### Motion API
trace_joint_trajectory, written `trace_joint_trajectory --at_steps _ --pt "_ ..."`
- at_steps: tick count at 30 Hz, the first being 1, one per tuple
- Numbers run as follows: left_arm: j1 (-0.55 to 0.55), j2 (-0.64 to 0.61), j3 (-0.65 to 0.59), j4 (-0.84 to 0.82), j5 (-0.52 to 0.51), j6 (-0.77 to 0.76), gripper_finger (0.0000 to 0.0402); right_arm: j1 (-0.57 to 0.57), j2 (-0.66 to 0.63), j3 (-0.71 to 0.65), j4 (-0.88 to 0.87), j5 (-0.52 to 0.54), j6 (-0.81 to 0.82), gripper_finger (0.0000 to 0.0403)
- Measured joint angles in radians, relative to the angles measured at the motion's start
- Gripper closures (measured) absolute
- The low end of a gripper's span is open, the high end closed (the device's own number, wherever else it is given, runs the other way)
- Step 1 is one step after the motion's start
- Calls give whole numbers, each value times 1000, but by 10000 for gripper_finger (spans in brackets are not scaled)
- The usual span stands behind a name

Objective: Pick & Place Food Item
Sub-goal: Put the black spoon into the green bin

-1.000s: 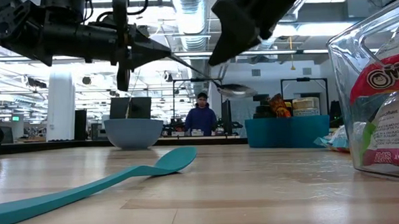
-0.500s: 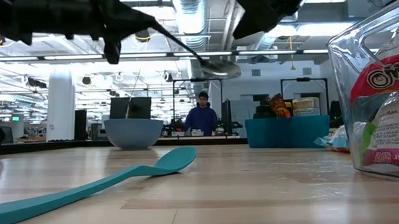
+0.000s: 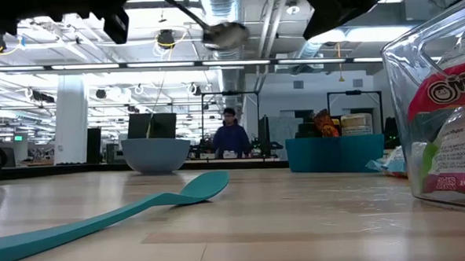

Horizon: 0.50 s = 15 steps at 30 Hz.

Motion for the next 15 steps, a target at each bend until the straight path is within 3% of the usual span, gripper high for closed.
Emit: trace_joint_trajectory --at_steps 8,15 --pt "1 -71 103 -315 53 7 397 -30 8 -2 2 -5 0 316" --pt "-2 -70 203 -541 204 -52 396 -42 8 -2 7 -9 0 316"
